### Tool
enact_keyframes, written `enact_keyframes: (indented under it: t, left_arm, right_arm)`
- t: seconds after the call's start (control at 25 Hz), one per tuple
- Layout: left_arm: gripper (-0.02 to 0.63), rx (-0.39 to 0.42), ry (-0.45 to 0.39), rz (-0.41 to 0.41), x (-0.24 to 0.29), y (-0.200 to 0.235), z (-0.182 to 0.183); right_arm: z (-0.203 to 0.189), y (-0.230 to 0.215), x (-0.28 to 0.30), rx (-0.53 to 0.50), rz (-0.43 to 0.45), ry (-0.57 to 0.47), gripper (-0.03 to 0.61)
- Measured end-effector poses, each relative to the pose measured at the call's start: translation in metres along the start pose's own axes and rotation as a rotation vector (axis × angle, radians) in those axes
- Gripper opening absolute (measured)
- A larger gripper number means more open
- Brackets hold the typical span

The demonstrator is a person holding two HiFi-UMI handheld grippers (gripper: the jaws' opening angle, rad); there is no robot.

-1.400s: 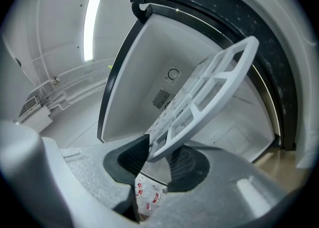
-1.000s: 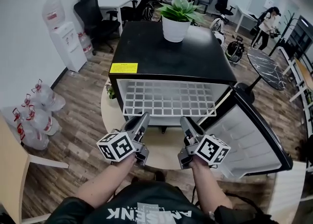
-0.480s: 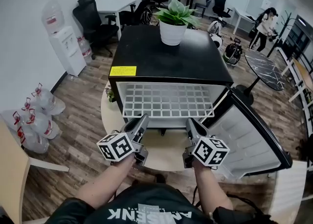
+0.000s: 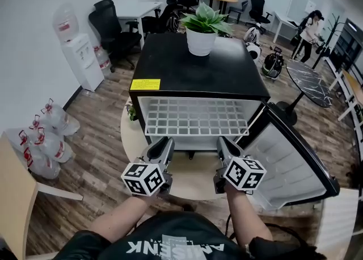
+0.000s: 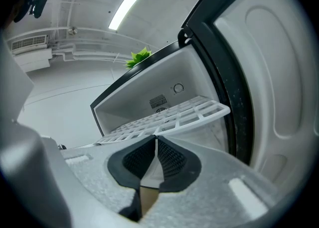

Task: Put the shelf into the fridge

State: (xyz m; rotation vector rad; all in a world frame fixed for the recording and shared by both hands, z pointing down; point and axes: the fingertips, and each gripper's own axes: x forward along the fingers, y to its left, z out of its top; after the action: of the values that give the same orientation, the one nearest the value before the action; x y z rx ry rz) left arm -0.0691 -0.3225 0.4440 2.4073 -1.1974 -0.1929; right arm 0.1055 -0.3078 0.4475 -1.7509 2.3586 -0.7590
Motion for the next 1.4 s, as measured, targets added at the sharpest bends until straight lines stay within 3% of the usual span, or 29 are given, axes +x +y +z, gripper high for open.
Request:
enact_keyframes:
  t: [0.24, 0.4, 1.4]
  left_arm:
    - [0.074, 0.057, -0.041, 0.050, -0.001, 0.005, 0.017]
    - [0.021, 0.093, -0.036, 0.098, 0.004, 0.014, 0.019]
    - [0.008, 0.123, -0.045, 0.201, 0.042, 0.036, 0.034]
  right_arm:
    - [0.006, -0.001, 0.005, -0.012, 0.003, 0.015, 0.023]
    - [0.007, -0.003, 0.012, -0.006, 0.008, 0.014, 0.023]
    - [0.027, -0.015, 0.050, -0.027, 0.020, 0.011, 0.022]
